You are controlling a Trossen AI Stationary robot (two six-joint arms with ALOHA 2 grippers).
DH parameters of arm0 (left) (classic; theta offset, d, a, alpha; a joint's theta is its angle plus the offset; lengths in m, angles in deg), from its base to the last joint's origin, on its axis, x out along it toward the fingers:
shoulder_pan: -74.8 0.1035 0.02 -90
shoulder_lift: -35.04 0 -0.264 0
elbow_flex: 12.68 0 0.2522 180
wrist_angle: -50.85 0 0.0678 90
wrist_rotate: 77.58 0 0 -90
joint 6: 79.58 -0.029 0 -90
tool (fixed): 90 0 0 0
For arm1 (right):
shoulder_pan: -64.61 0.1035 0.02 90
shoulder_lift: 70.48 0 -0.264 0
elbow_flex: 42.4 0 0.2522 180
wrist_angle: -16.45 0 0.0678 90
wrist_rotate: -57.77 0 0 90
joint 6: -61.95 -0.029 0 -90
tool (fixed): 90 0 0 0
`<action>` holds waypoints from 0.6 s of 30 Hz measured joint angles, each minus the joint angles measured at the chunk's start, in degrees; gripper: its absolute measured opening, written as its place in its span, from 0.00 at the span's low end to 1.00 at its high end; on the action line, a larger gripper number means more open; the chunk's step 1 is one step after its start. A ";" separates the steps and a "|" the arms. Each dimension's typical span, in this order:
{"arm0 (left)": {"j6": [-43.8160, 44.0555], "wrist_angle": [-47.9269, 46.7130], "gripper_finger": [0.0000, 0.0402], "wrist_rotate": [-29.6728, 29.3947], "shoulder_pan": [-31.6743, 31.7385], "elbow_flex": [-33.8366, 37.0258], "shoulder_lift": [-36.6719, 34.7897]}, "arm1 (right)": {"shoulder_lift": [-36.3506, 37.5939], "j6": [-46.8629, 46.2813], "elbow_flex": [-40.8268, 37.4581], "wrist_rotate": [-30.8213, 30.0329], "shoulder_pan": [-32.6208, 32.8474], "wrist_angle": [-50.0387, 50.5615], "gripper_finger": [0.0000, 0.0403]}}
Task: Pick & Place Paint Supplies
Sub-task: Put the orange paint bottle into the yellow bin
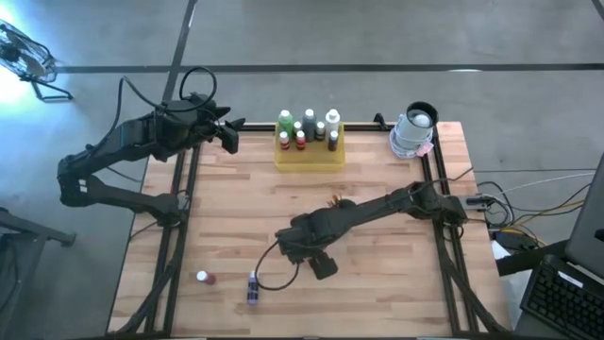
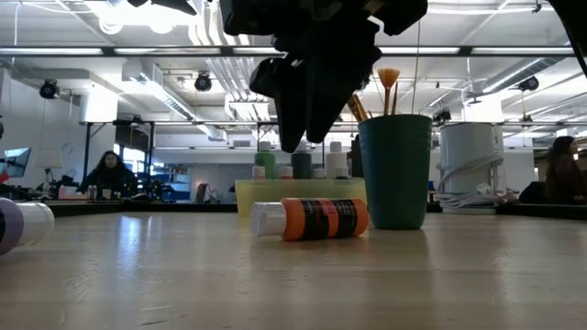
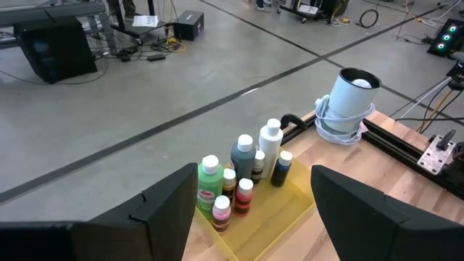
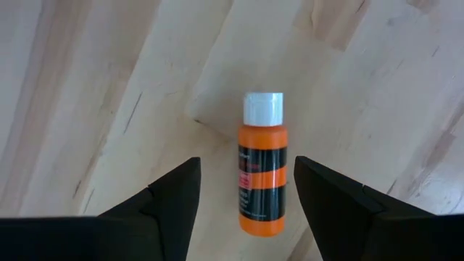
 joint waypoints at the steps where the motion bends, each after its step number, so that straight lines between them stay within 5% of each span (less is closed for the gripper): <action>1: 0.00 0.00 0.68 0.00 0.00 0.00 0.00 | 0.00 -0.23 -0.29 -0.03 -0.04 -0.13 0.53; 18: 0.00 0.02 0.68 -0.03 0.02 0.01 0.05 | -3.44 -0.42 -4.24 -1.98 -0.49 -4.09 0.61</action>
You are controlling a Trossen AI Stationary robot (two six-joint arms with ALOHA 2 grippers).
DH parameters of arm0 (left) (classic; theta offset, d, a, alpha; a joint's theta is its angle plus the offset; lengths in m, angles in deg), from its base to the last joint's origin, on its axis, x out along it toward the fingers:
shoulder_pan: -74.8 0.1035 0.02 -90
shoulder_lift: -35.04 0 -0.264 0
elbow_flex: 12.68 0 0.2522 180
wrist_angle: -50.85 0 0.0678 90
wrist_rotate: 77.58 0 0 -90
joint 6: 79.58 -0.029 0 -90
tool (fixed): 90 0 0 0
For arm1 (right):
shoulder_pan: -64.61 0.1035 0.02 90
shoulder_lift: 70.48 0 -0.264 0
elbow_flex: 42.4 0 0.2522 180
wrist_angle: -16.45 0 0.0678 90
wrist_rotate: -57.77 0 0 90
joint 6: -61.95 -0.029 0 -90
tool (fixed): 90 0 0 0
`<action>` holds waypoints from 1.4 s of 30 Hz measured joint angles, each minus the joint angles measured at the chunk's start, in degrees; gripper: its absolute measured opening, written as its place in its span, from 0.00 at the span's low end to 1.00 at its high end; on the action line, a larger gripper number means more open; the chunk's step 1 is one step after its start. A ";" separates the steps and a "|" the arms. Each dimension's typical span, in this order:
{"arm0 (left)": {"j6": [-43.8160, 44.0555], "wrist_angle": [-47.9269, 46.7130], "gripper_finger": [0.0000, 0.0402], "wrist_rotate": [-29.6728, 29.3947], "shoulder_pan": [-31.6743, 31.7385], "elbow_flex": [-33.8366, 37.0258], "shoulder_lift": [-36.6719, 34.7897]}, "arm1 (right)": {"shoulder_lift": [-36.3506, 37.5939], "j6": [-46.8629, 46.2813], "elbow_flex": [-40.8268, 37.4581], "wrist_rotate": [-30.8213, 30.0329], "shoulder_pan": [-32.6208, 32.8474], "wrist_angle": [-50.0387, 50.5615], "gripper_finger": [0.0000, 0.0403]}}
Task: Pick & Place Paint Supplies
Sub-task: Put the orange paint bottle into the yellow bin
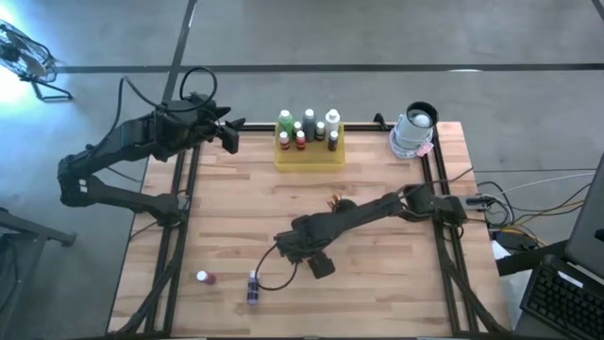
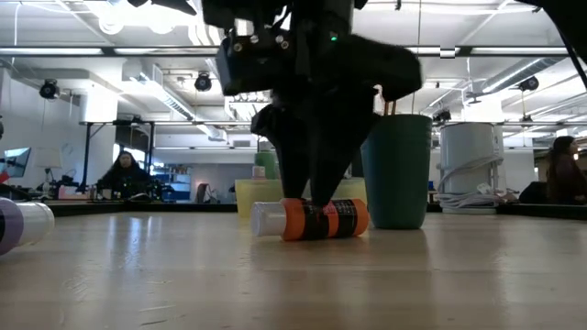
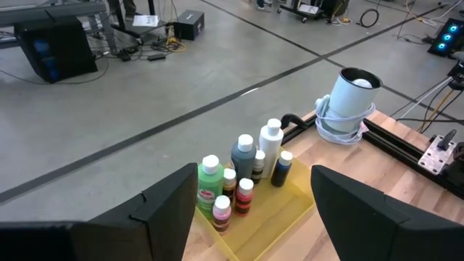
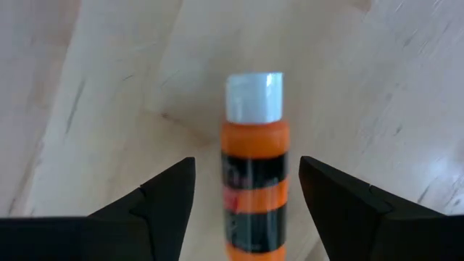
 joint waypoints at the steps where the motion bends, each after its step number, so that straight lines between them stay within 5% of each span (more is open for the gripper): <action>1: 0.00 -0.02 0.68 0.03 0.00 0.01 0.04 | -0.33 0.33 0.58 -0.01 -0.11 -0.07 0.60; 24: 0.00 -0.02 0.68 0.01 -0.04 0.01 0.69 | -2.94 1.52 1.16 2.81 -0.74 -1.42 0.39; 37: 4.31 0.05 0.68 0.27 -0.02 0.01 1.17 | -3.10 1.53 -0.45 4.31 -0.94 -3.26 0.48; 42: 4.41 0.40 0.68 1.51 0.00 0.01 1.04 | -3.10 0.41 -0.99 4.07 -0.94 -3.20 0.42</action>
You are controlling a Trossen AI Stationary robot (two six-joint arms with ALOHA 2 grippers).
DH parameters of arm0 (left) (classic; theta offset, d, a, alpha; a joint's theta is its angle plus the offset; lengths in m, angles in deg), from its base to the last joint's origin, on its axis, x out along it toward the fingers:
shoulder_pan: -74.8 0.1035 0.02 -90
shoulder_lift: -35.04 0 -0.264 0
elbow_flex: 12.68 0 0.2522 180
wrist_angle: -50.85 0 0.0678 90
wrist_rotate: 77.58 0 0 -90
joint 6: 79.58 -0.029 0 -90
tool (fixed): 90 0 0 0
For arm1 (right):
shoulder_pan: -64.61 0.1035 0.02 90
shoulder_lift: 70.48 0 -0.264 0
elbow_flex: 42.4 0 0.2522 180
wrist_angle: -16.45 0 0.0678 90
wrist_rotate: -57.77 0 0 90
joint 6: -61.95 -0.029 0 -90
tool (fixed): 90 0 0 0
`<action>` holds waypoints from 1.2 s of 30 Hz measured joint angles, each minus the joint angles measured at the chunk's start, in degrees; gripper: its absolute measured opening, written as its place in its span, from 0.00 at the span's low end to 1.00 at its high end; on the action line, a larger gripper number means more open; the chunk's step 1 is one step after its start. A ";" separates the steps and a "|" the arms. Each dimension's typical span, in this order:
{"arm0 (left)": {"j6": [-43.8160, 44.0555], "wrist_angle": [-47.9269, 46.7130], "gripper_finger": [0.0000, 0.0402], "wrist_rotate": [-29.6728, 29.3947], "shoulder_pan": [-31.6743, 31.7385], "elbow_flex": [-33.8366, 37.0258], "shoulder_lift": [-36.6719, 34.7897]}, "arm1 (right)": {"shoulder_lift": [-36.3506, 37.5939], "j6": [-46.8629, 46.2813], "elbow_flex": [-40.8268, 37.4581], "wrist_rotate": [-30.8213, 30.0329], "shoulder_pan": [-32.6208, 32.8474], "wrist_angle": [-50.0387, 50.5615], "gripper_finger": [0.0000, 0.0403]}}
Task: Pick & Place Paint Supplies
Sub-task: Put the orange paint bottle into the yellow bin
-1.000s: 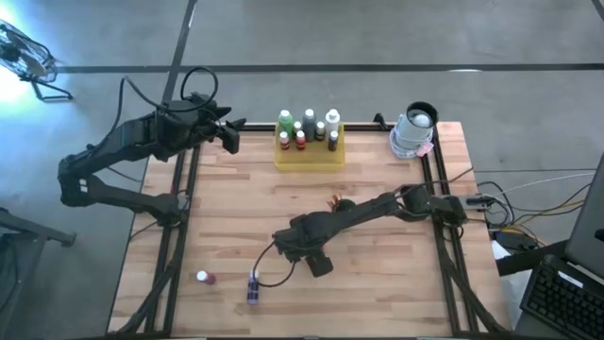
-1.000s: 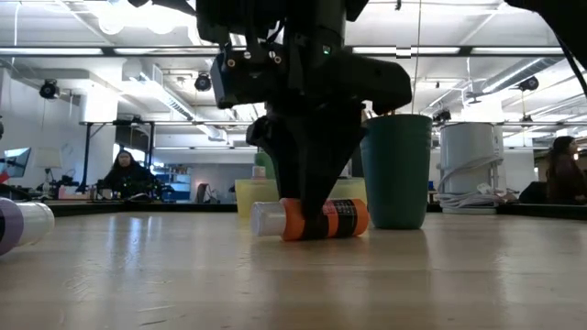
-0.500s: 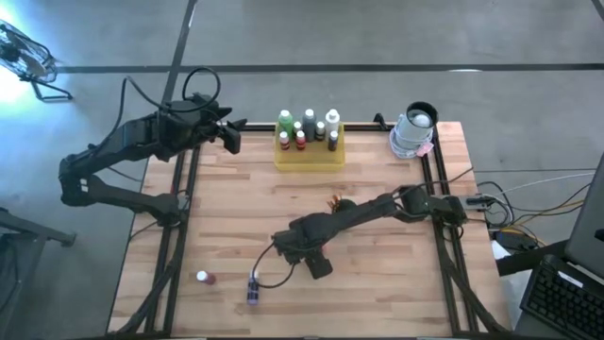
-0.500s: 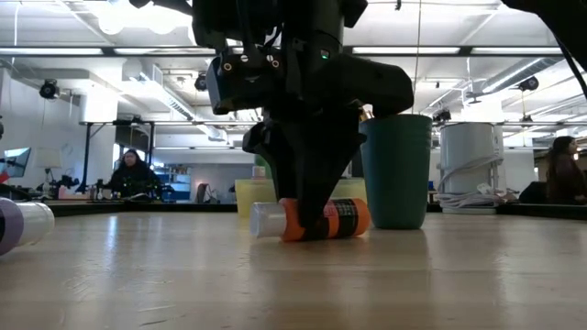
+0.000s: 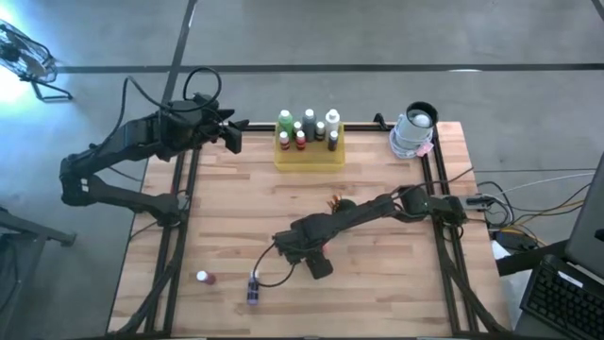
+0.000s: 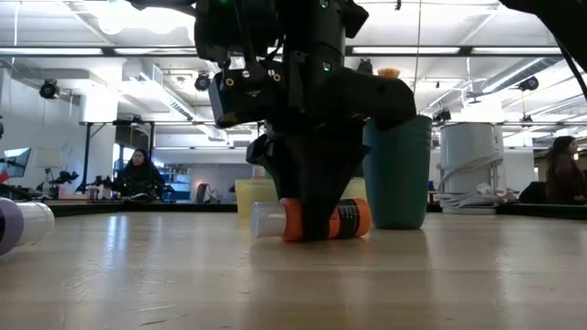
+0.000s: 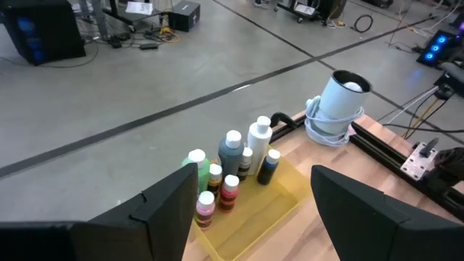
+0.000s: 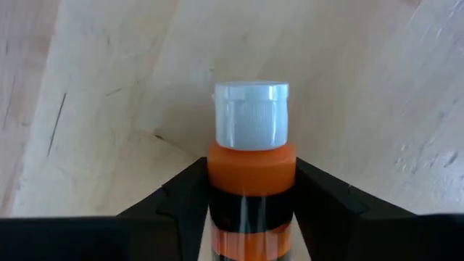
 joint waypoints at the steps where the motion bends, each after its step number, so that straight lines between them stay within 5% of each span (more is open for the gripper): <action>1: 0.05 0.04 0.68 0.11 0.00 0.00 -0.02 | 0.00 -0.11 0.02 0.04 0.00 0.03 0.40; 5: 0.90 0.77 0.68 3.19 0.02 0.00 -0.05 | 0.07 0.70 1.11 -0.42 0.04 1.64 0.28; 21: -1.08 0.47 0.68 9.81 -0.03 -3.36 -0.19 | 5.01 -2.58 24.23 -8.08 -4.35 12.28 0.28; 28: -1.07 0.39 0.68 13.25 -0.03 -3.56 -0.42 | 19.60 -12.77 23.22 -5.29 -9.19 7.12 0.28; 36: -1.35 3.40 0.68 13.35 -0.01 -3.12 0.73 | 35.37 -21.20 17.42 -5.13 -10.46 -13.13 0.28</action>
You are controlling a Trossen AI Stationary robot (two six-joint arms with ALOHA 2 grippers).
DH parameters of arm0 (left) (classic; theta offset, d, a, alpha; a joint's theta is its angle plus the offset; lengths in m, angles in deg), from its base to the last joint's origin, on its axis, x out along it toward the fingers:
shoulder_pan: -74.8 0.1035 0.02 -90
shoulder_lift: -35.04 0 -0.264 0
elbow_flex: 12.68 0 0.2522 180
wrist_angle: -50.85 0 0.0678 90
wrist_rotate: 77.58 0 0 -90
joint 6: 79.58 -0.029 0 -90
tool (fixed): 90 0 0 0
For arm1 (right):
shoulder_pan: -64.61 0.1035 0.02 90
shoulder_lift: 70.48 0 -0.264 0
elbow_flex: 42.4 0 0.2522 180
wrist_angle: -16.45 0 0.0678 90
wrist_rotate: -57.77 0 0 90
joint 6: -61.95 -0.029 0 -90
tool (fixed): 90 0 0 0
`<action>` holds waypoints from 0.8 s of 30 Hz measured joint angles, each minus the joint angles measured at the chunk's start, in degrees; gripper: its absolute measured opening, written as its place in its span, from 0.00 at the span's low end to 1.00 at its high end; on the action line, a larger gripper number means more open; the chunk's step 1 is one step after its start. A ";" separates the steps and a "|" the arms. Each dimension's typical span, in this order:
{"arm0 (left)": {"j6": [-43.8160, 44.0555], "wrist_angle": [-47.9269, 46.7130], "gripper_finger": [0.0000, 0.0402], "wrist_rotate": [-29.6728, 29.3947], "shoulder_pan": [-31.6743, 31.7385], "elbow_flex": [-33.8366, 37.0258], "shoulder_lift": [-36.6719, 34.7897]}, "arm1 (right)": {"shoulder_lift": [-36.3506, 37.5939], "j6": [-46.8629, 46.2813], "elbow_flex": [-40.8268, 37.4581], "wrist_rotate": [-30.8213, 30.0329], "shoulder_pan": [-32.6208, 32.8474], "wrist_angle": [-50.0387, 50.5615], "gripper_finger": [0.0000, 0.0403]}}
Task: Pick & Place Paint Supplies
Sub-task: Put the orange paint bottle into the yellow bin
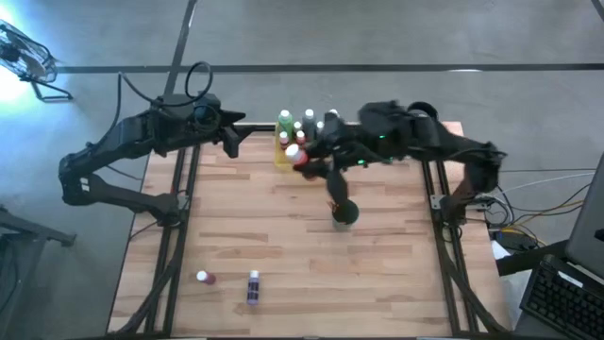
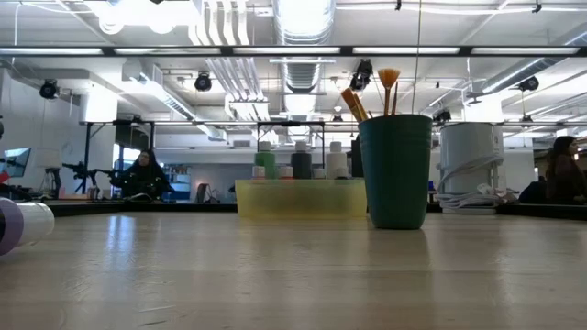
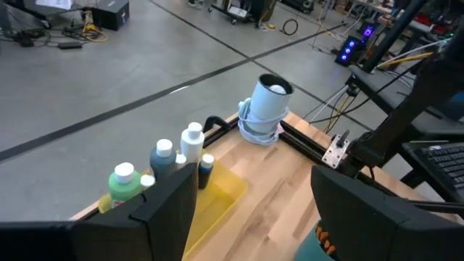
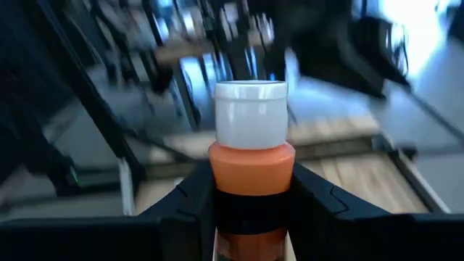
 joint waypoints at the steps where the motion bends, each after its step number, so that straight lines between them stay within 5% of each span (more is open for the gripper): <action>1: -0.02 0.64 0.68 0.41 0.02 0.19 0.31 | 1.39 -0.07 -1.25 -0.04 0.02 -1.96 0.28; 5: -3.18 6.68 0.68 6.52 0.02 0.28 2.54 | 5.88 0.01 -6.38 -1.14 0.05 -8.17 0.28; 12: -9.18 26.53 0.68 26.29 -0.16 0.28 8.97 | 13.02 0.29 -16.22 -1.51 -0.38 -17.75 0.28; 24: -9.73 43.51 0.68 36.62 -0.14 0.30 17.90 | 22.75 -0.02 -31.69 -4.46 -0.36 -29.54 0.28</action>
